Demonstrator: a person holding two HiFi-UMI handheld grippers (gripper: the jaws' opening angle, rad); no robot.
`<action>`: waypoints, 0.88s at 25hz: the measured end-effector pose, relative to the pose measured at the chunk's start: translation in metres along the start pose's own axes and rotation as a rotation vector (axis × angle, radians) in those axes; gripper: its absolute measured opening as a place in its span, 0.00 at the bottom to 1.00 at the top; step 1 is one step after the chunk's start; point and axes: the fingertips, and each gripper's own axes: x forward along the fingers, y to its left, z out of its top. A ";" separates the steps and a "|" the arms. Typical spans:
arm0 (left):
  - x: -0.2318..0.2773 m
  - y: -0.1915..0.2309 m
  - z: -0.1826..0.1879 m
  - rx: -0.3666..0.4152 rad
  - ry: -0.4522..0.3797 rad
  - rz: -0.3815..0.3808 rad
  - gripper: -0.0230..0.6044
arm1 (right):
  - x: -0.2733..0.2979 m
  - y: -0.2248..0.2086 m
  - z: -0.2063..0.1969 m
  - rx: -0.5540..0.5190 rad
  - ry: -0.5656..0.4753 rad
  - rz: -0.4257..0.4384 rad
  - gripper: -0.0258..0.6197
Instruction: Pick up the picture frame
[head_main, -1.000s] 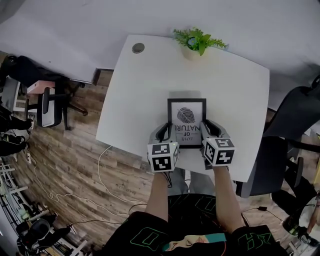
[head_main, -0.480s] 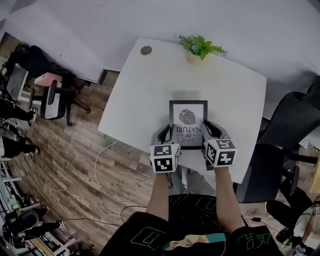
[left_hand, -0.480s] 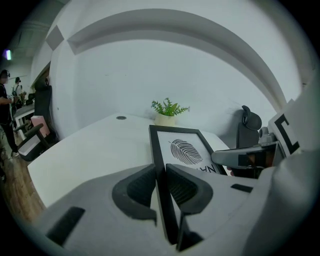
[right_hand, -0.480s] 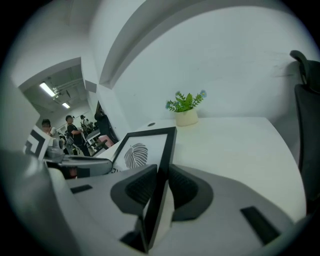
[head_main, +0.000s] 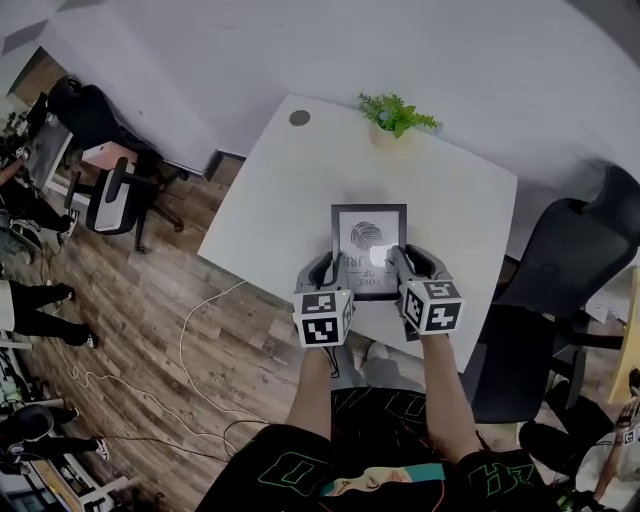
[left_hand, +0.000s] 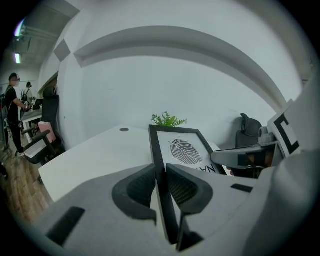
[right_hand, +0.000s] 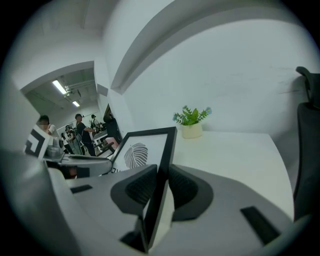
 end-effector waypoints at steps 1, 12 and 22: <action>-0.002 -0.002 0.003 -0.001 -0.011 0.005 0.15 | -0.002 0.000 0.003 -0.008 -0.009 0.005 0.16; -0.028 -0.025 0.037 0.022 -0.122 0.032 0.15 | -0.037 0.000 0.041 -0.069 -0.113 0.033 0.16; -0.052 -0.039 0.080 0.046 -0.236 0.044 0.15 | -0.065 0.008 0.086 -0.136 -0.226 0.048 0.16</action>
